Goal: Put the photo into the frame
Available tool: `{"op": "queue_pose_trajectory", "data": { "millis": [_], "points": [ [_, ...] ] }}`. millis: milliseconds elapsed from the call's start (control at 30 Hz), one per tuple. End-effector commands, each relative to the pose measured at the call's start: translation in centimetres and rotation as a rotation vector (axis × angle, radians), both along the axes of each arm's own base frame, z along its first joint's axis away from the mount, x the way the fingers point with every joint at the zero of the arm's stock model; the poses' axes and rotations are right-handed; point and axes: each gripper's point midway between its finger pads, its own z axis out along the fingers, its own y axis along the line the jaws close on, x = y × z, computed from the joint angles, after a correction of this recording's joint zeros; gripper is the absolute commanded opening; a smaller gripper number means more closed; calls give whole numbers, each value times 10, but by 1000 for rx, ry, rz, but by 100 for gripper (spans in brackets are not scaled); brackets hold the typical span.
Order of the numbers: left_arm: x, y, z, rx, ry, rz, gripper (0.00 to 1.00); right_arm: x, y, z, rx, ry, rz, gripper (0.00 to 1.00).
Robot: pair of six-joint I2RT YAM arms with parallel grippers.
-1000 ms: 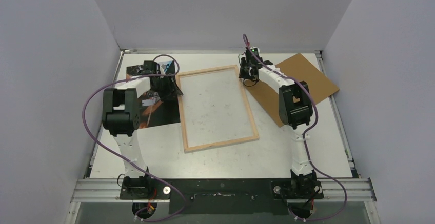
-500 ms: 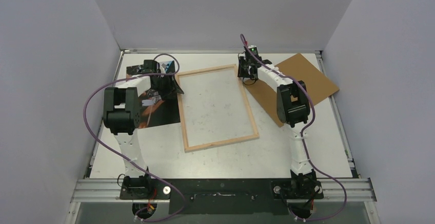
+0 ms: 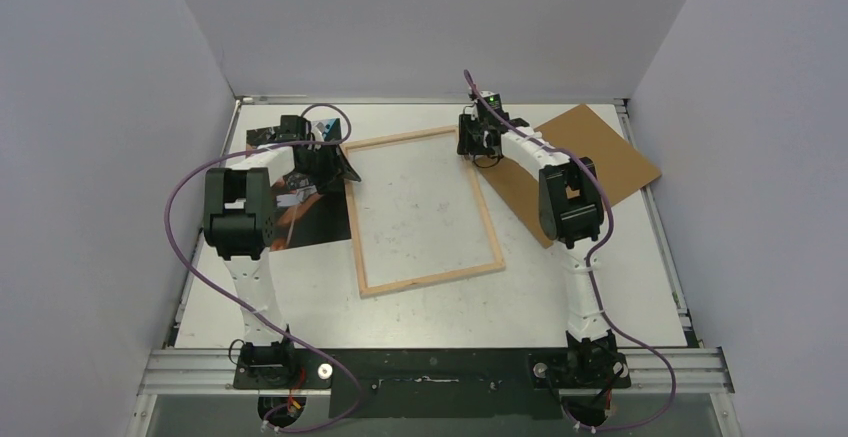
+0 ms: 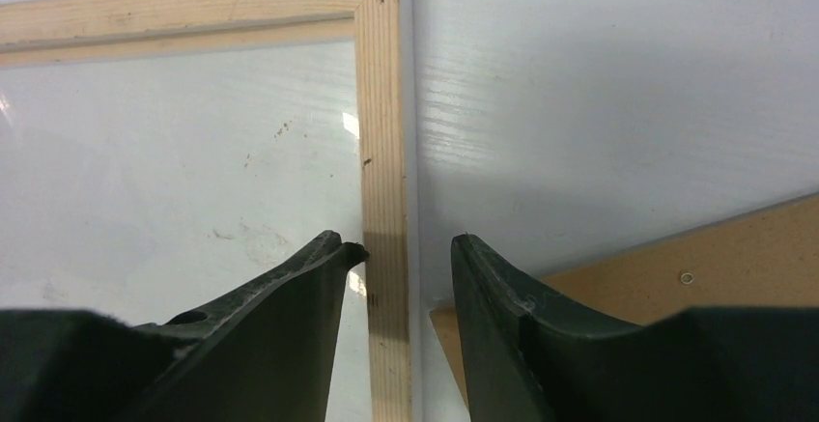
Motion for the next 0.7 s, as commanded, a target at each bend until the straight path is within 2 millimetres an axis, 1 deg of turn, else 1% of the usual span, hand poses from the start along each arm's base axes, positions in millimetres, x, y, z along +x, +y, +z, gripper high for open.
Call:
{"op": "queue_pose_trajectory", "data": {
  "millis": [0,67,133,233,433,533,667],
  "points": [
    [-3,-2,-20,10,39,-19,53,-17,-1,-25,-55,72,43,44],
    [-3,-2,-20,10,40,-18,53,-18,-1,-26,-70,77,45,44],
    [-2,-1,-18,17,36,-17,53,-17,-3,-22,-68,71,35,44],
    [-1,1,-14,26,24,-14,54,-12,-2,-8,-50,45,12,45],
    [8,4,4,31,-14,-11,54,-2,-4,41,10,-13,-53,49],
    [13,8,16,37,-36,-10,54,-5,-6,66,45,-33,-71,52],
    [14,15,35,58,-75,-10,54,-16,-8,93,80,-48,-78,54]
  ]
}}
